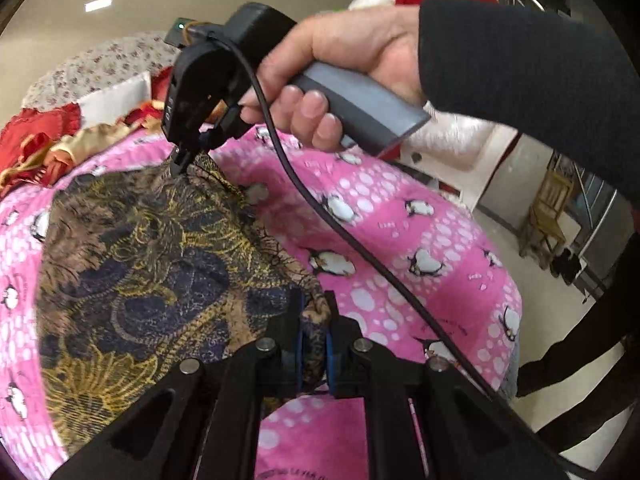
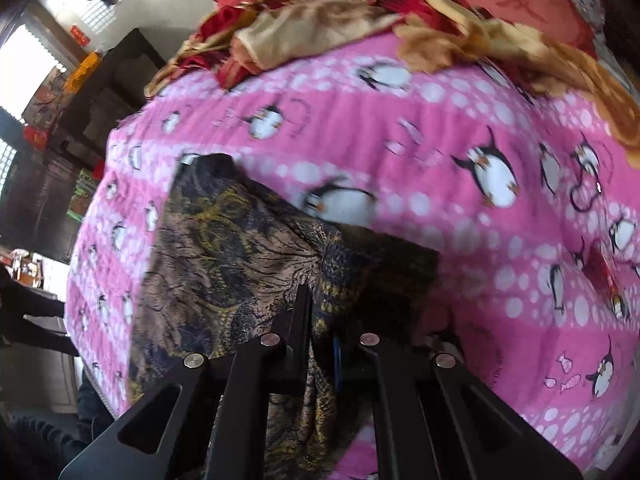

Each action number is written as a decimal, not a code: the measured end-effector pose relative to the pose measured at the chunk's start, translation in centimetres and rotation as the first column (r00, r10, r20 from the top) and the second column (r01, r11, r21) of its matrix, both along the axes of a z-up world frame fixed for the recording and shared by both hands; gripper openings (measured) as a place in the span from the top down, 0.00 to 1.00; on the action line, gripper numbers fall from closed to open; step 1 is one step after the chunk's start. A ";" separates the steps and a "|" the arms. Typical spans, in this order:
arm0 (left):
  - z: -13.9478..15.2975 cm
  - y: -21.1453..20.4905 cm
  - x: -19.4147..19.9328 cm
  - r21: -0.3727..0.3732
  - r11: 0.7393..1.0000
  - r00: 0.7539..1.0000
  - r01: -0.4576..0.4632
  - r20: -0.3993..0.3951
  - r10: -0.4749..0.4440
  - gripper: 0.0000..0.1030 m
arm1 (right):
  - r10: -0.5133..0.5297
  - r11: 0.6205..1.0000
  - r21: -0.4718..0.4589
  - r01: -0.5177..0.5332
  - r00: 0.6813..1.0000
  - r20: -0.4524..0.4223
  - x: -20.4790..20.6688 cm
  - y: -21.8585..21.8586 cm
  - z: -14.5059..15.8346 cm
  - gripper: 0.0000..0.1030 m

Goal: Fold small clothes

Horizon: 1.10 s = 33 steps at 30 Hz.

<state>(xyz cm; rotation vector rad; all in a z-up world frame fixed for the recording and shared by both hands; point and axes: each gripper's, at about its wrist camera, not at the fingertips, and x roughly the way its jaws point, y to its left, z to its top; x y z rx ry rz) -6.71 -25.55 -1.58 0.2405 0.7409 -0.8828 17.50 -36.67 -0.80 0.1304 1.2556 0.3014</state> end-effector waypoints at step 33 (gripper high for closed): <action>2.6 15.2 7.5 -0.079 0.946 0.943 -0.316 -0.137 0.303 0.99 | -0.003 0.994 -0.100 0.041 0.937 0.350 -19.7 4.4 2.7 0.82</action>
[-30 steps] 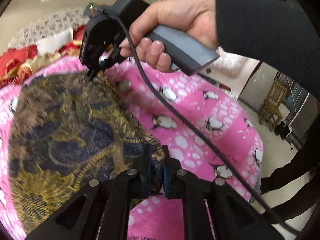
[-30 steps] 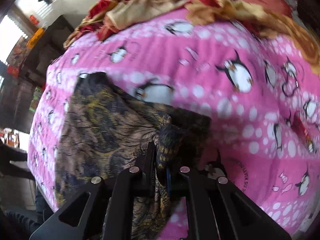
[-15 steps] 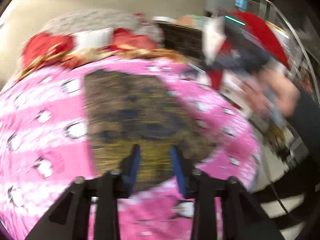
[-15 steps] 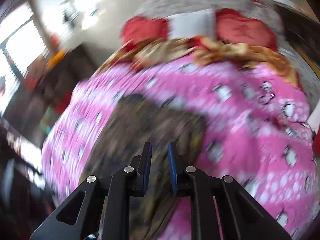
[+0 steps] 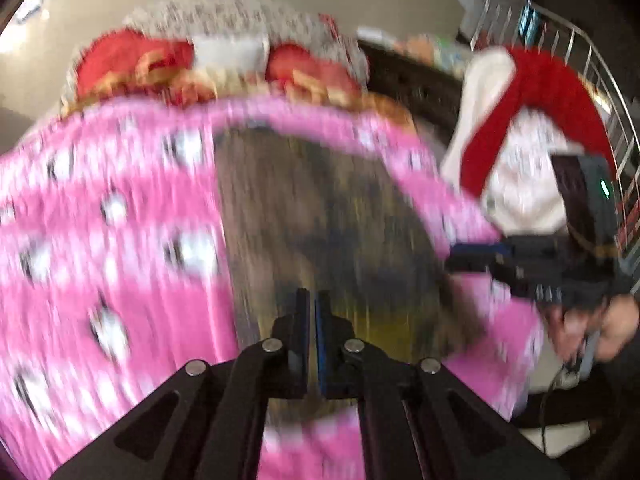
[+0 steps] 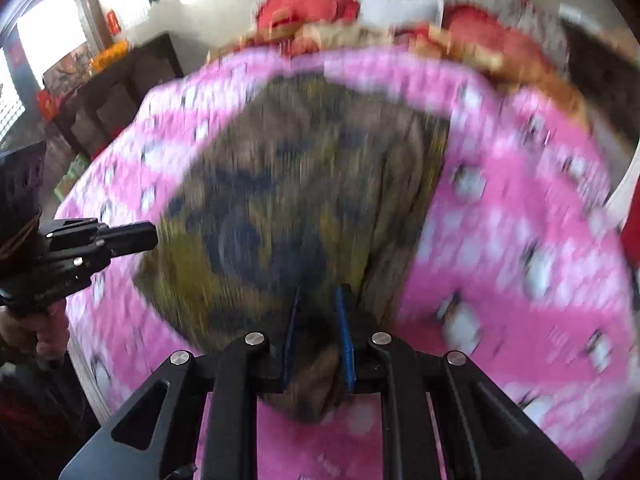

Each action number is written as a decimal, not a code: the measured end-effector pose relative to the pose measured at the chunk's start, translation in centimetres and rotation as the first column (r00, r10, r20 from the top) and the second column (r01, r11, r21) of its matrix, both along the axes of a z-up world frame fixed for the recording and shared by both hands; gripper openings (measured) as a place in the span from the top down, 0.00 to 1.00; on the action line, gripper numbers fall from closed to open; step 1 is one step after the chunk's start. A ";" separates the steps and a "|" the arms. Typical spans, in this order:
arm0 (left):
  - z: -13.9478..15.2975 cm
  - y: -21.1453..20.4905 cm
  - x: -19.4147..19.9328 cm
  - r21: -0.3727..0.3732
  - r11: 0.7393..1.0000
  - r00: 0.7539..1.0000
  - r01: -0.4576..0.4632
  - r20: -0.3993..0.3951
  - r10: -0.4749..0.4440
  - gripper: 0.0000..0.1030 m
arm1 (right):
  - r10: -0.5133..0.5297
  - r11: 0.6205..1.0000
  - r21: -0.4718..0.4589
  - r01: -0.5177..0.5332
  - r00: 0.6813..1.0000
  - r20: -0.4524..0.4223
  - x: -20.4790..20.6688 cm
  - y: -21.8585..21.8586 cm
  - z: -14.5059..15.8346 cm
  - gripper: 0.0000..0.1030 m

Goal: Fold small clothes

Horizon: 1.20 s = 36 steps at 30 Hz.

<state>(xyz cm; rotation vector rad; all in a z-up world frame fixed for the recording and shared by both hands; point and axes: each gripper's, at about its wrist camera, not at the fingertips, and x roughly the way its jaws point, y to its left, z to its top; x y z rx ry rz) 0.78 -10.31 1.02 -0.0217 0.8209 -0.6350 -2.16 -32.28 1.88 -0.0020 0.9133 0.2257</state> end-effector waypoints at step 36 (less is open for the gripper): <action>0.6 -4.4 11.5 0.309 0.919 0.967 -0.243 0.002 0.255 0.32 | -0.288 0.958 0.031 0.286 0.954 0.084 8.5 2.8 2.1 0.76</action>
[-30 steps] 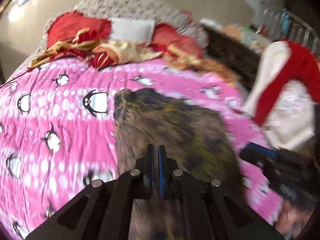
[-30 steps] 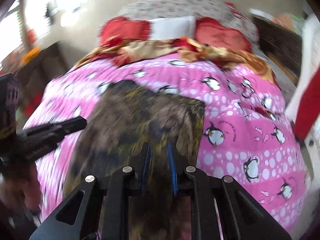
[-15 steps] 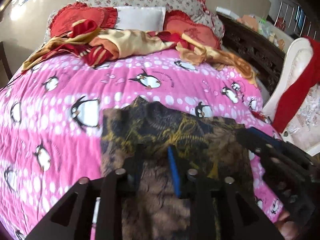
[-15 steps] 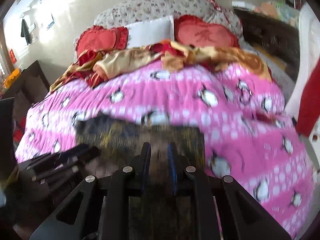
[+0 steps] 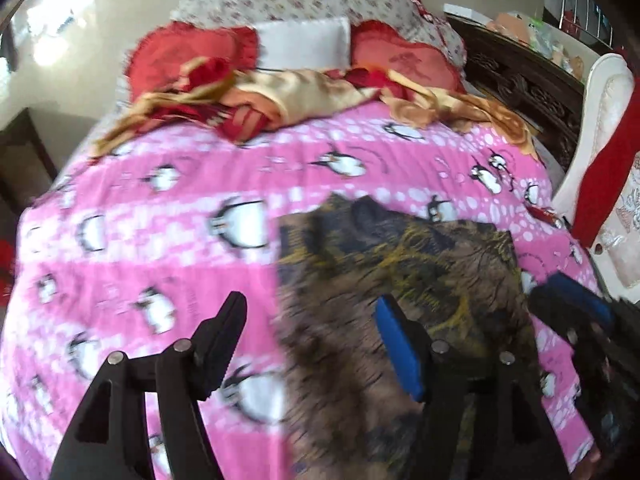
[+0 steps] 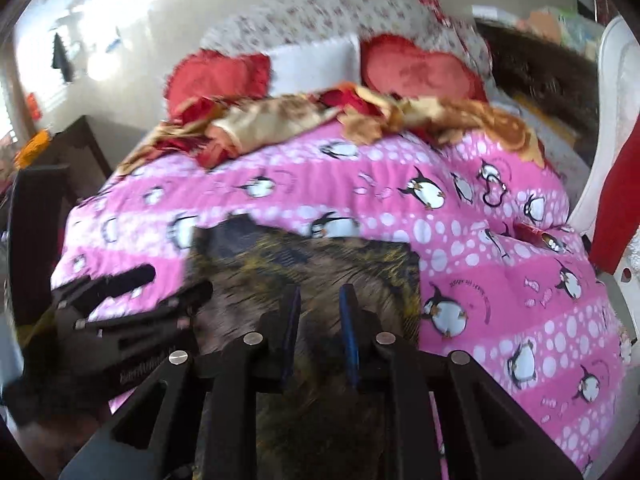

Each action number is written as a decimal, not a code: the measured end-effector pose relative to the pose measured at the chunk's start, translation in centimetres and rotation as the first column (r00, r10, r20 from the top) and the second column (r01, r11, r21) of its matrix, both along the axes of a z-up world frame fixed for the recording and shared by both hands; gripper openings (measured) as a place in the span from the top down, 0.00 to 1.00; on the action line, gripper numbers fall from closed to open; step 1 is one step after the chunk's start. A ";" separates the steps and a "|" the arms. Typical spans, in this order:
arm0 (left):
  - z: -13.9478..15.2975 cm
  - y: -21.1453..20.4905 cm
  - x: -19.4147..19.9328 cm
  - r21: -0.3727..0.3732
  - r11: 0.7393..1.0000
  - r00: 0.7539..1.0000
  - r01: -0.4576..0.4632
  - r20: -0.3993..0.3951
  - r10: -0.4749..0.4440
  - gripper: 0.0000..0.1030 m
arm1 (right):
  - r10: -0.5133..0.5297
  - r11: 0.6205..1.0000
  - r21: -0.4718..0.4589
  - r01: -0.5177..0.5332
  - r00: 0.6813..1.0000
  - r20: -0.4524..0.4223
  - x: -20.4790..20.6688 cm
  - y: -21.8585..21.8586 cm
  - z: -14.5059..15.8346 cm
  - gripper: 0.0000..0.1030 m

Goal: Fold small clothes

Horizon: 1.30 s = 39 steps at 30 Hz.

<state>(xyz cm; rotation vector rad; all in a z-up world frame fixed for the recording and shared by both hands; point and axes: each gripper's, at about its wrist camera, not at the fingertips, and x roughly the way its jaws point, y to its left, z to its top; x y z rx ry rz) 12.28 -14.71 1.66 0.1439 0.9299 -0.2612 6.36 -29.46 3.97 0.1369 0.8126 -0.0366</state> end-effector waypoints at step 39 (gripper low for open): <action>2.1 4.6 -7.2 0.121 0.992 0.939 0.033 0.336 -0.072 0.14 | 0.292 0.929 0.150 -0.337 0.920 0.262 -11.5 2.0 18.0 0.58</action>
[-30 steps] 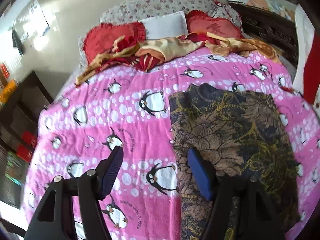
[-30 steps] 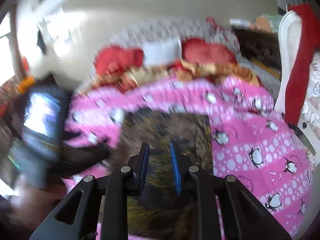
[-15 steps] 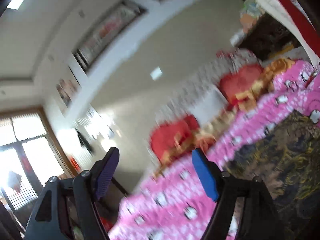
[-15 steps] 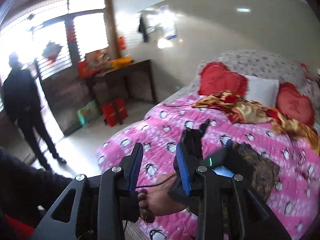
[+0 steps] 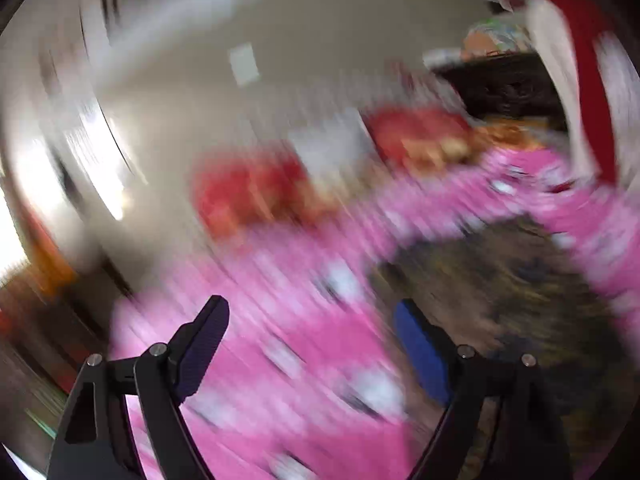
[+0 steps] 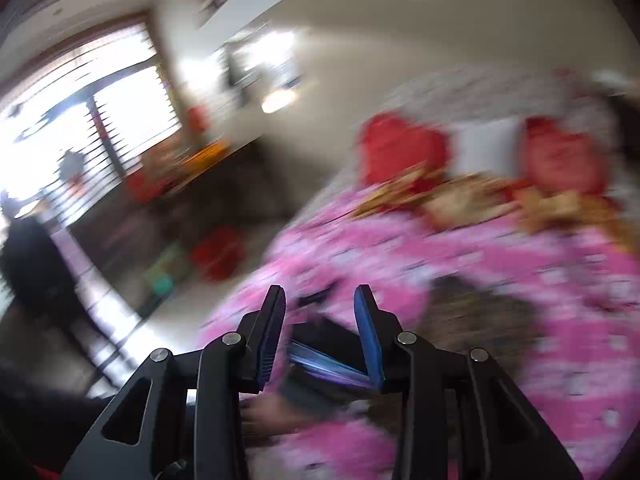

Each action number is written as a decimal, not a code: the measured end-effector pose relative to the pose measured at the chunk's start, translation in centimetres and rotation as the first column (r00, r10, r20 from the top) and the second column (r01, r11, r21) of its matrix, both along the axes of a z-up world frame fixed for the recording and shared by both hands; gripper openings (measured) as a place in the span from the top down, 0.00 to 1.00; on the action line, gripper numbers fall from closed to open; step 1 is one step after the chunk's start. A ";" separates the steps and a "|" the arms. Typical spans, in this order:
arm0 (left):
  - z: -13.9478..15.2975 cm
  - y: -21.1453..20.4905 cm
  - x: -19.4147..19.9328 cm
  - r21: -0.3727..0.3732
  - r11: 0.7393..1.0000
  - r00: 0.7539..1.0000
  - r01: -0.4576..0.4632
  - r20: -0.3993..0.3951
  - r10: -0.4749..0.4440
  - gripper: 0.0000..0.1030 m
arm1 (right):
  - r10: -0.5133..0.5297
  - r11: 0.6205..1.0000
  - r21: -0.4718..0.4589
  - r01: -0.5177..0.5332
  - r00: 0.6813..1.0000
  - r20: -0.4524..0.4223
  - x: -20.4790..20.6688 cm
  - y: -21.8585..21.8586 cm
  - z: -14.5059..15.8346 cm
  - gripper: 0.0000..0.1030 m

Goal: Fold small clothes

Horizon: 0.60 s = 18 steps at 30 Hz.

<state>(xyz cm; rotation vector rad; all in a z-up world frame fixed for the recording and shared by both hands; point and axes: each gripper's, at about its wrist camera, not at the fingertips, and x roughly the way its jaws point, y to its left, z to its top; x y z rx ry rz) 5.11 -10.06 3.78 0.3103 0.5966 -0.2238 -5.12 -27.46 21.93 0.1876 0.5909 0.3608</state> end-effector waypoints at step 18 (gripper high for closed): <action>-8.3 0.8 5.4 -0.568 0.821 0.719 0.051 -0.550 -0.425 0.22 | -0.133 0.918 0.312 0.245 0.931 -0.339 10.5 -14.2 -28.4 0.41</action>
